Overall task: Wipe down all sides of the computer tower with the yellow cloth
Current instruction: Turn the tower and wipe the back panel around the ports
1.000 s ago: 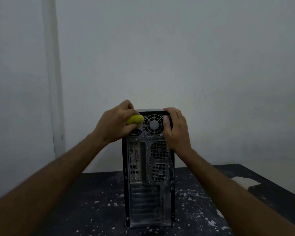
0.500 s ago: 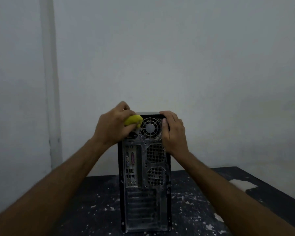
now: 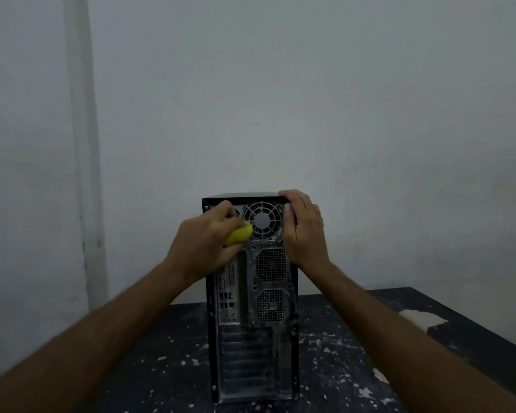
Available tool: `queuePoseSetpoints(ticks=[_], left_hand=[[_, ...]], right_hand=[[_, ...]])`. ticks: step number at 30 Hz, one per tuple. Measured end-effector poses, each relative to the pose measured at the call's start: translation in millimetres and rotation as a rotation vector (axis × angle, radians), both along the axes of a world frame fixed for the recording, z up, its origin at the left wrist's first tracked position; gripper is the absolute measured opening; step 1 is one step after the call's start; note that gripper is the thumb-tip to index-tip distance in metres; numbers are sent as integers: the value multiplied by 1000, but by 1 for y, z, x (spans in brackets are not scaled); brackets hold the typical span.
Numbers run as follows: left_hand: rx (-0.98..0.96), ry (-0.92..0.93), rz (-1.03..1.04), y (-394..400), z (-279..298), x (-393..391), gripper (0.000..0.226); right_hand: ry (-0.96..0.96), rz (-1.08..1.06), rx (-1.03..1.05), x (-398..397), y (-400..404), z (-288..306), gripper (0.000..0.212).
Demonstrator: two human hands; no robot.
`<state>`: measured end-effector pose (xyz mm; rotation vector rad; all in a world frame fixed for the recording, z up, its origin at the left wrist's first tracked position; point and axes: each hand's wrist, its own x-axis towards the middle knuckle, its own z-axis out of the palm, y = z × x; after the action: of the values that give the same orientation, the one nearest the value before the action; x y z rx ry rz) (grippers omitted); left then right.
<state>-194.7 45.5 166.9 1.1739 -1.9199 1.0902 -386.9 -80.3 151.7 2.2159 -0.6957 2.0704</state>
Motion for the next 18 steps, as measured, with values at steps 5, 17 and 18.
queuePoseSetpoints(ticks=[5, 17, 18], left_hand=[[-66, 149, 44, 4, 32, 12, 36], [10, -52, 22, 2, -24, 10, 40], [35, -118, 25, 0, -29, 9, 39]], right_hand=[[11, -6, 2, 0, -2, 0, 40], [-1, -5, 1, 2, 1, 1, 39], [-5, -6, 8, 3, 2, 0, 39]])
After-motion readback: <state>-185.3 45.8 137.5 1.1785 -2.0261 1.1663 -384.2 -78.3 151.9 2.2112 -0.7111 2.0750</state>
